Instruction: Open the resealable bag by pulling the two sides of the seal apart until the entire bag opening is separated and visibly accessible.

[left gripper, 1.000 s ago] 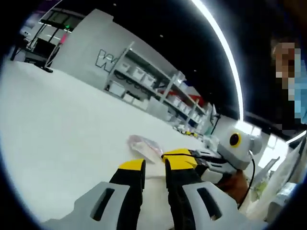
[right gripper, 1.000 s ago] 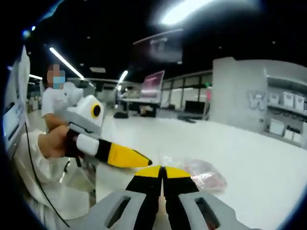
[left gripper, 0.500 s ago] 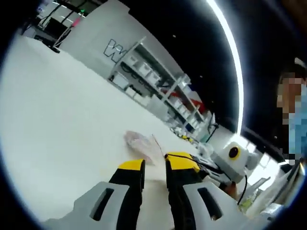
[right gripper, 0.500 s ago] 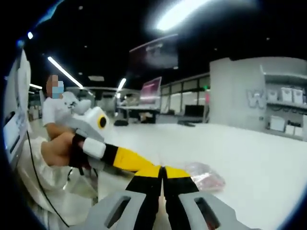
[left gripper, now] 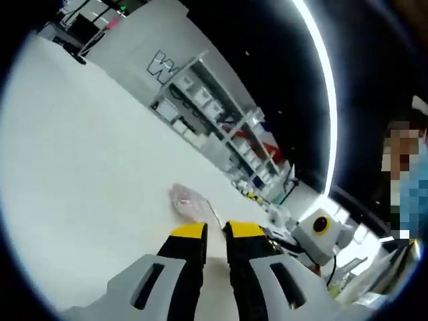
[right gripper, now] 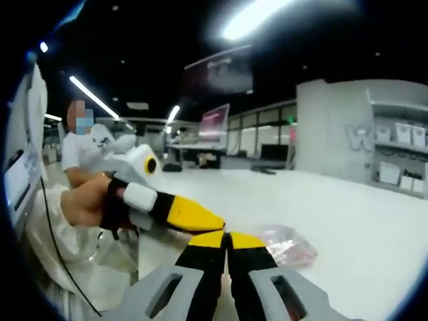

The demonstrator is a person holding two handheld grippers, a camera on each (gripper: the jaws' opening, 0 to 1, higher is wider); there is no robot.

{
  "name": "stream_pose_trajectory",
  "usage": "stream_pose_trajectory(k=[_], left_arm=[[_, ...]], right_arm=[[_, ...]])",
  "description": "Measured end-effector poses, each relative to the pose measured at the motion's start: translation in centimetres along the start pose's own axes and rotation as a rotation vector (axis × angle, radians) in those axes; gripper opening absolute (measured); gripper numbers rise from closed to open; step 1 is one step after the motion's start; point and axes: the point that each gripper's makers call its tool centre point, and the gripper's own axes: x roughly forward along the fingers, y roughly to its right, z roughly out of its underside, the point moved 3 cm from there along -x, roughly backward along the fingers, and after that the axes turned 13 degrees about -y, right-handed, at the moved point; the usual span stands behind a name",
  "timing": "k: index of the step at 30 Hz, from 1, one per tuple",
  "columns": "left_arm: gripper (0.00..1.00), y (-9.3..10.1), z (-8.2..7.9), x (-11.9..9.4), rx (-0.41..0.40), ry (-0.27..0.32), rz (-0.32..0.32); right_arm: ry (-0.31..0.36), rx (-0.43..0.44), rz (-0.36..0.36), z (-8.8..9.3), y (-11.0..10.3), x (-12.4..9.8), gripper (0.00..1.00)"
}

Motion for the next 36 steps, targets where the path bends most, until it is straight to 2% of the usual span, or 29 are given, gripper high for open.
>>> stream_pose_trajectory(k=[12, 19, 22, 26, 30, 36], left_arm=[[0.11, 0.3, 0.7, 0.1, 0.003, -0.024, -0.010], [0.04, 0.4, 0.8, 0.2, -0.004, -0.033, 0.001], [0.02, 0.4, 1.3, 0.3, 0.016, -0.055, -0.011], [0.03, 0.2, 1.0, 0.0, 0.017, -0.049, -0.007], [0.12, 0.2, 0.6, 0.0, 0.008, -0.025, -0.004], [0.09, 0.4, 0.8, 0.4, 0.002, -0.038, 0.002]], right_arm=[[-0.014, -0.007, -0.002, 0.2, 0.0, 0.0, 0.00], [-0.023, -0.007, -0.001, 0.4, 0.0, 0.1, 0.00], [-0.024, -0.005, -0.003, 0.4, 0.0, 0.2, 0.00], [-0.022, -0.005, -0.004, 0.4, 0.0, 0.2, 0.00], [-0.016, 0.004, -0.011, 0.4, 0.0, 0.1, 0.00], [-0.025, 0.002, -0.023, 0.6, -0.1, 0.2, 0.00]])
